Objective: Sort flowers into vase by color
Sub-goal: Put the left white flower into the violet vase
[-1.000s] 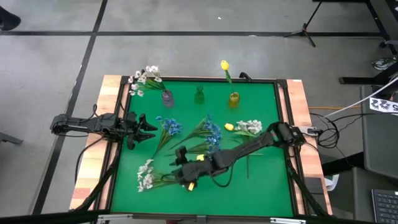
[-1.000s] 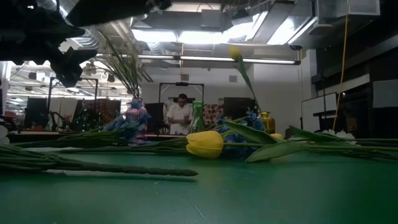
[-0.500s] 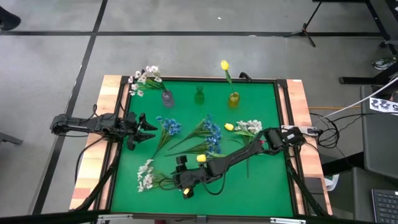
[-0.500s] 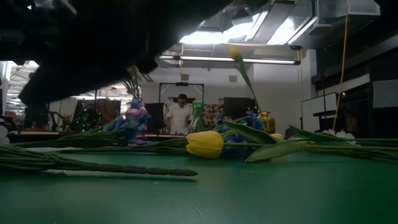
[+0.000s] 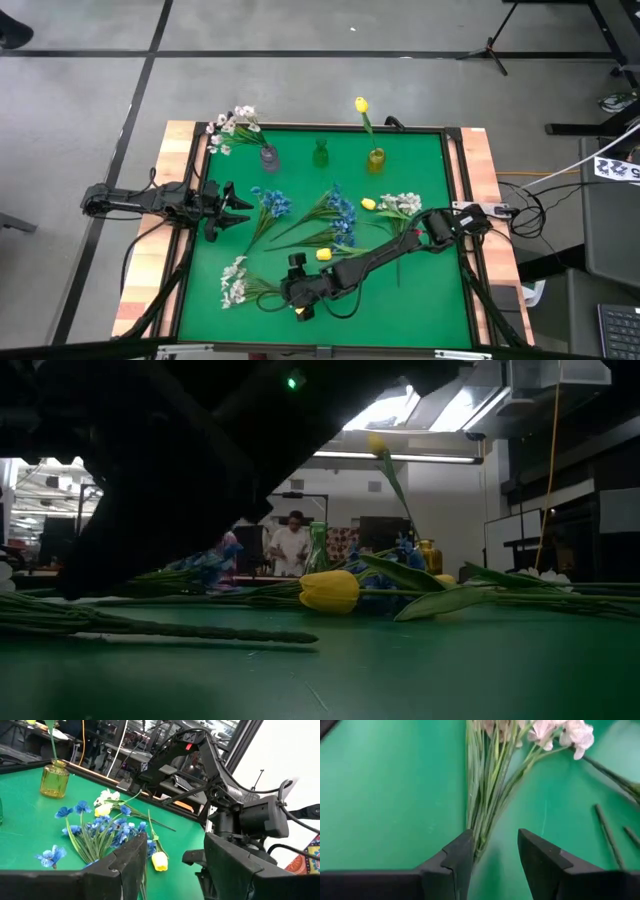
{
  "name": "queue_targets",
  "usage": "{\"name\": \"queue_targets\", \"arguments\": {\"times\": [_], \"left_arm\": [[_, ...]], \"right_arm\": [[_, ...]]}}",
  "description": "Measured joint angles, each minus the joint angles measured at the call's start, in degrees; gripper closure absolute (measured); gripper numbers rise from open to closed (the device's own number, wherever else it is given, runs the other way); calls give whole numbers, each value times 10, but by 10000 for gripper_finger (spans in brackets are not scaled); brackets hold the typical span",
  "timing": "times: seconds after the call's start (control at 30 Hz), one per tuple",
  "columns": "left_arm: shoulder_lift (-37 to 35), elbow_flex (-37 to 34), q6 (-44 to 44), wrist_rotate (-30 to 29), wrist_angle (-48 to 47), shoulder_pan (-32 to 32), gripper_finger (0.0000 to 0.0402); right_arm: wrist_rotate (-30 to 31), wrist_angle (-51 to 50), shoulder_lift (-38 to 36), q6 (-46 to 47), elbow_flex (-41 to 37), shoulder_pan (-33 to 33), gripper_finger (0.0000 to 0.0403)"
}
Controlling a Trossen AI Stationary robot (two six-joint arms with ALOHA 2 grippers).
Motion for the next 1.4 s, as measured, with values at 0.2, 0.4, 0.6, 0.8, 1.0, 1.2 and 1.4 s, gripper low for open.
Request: {"name": "queue_targets", "arguments": {"times": [0.2,0.4,0.6,0.8,1.0,1.2,1.4], "left_arm": [[0,0,0,1,0,0,208],[0,0,0,1,0,0,208],[0,0,0,1,0,0,208],[0,0,4,1,0,0,208],[0,0,15,1,0,0,208],[0,0,15,1,0,0,208],[0,0,15,1,0,0,208]], "right_arm": [[-11,-5,9,11,1,0,247],[-21,-10,9,11,1,0,247],[-30,-12,9,12,1,0,247],[-24,-31,9,20,1,-1,247],[-25,-34,9,25,1,-3,247],[-61,-30,16,47,3,-12,267],[-70,-29,17,50,2,-12,327]]}}
